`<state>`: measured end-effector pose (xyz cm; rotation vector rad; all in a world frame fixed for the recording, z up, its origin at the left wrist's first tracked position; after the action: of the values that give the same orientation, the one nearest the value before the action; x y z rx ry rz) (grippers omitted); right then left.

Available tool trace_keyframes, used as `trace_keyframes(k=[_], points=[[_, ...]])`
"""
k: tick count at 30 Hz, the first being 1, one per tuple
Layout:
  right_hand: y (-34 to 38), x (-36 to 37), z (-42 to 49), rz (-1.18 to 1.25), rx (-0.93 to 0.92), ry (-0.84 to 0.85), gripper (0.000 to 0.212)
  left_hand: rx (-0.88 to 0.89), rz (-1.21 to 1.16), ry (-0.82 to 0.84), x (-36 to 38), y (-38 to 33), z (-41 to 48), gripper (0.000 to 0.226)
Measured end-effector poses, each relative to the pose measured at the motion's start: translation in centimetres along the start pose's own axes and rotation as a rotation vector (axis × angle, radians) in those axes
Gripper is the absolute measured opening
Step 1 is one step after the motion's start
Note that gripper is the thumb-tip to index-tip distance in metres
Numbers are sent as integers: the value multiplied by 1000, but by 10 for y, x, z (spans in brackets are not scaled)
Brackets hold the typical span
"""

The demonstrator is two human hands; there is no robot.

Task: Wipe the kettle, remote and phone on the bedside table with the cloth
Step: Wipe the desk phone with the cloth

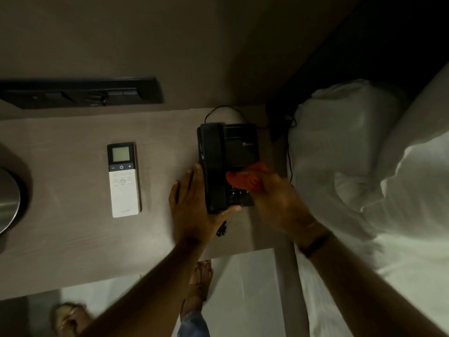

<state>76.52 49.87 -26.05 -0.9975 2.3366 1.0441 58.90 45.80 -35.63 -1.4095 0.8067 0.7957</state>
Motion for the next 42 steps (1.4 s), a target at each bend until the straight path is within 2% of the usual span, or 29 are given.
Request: trace_keyframes(k=[1, 2, 4, 5, 6, 8, 9, 11, 14, 16, 18, 20, 24, 27, 31, 32, 33, 34, 36, 38, 40, 42], points=[[-3, -10, -7, 176, 90, 25, 42, -8, 8, 2, 0, 1, 0, 137], [-5, -22, -13, 323, 158, -21, 42, -12, 10, 10, 1, 1, 1, 138], [16, -49, -16, 377, 74, -200, 30, -17, 0, 16, 1, 1, 1, 140], [38, -54, -16, 329, -17, -272, 23, -16, 1, 13, 0, 0, 1, 140], [61, -53, -12, 246, -121, -327, 25, -13, 5, 6, -2, -1, 1, 139], [102, -27, 7, -1, -311, -316, 53, -10, -5, 13, -1, 0, 1, 133], [111, -5, 19, -142, -318, -257, 62, -8, -13, 18, -1, 0, 2, 127], [109, 34, 29, -406, -298, -176, 63, 13, 3, 47, 3, 1, 1, 113], [82, 68, 6, -572, -396, -168, 67, 74, 77, 49, 5, -2, -7, 97], [58, 90, -19, -655, -465, -138, 70, 64, -107, -61, -2, -2, -11, 83], [36, 98, -41, -541, -470, -115, 68, 98, -215, -62, -3, -3, -8, 73], [24, 97, -59, -352, -467, -110, 62, 97, -111, -60, -6, 0, -5, 78], [2, 87, -75, -215, -438, -8, 53, 54, -59, -52, -8, -6, 1, 92], [-22, 68, -71, 92, -206, 136, 40, -18, -140, 33, -4, -8, 7, 111], [-42, 32, -51, 601, 284, 188, 38, -21, -83, 35, -5, -3, 0, 127], [-43, 18, -46, 733, 361, 161, 39, -15, -68, 33, -5, -2, -1, 131], [-42, -3, -40, 823, 404, 63, 42, -14, -63, 33, -4, -2, -1, 135], [-37, -26, -32, 837, 348, -53, 43, -19, -62, 31, -4, -2, -1, 138], [0, -61, -9, 705, 20, -171, 41, -43, -62, 29, -2, 3, 0, 141], [32, -68, 15, 260, -232, -326, 45, -42, -55, 38, 0, 3, -1, 140], [46, -41, 44, -146, -282, -350, 56, -39, -54, 22, 0, 1, -1, 139], [38, -6, 56, -342, -237, -301, 69, -29, -45, -11, -4, 0, -2, 138]])
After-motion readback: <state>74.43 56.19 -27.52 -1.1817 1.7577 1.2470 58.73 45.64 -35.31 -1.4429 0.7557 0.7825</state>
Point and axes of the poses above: each hand's wrist, its own z-axis towards the middle knuckle, its own x-axis out of the palm, y = z × x, the point moved 8 cm from there along z, towards the middle knuckle, and after that the axes turned 9 degrees about x, right-handed, at the moved point
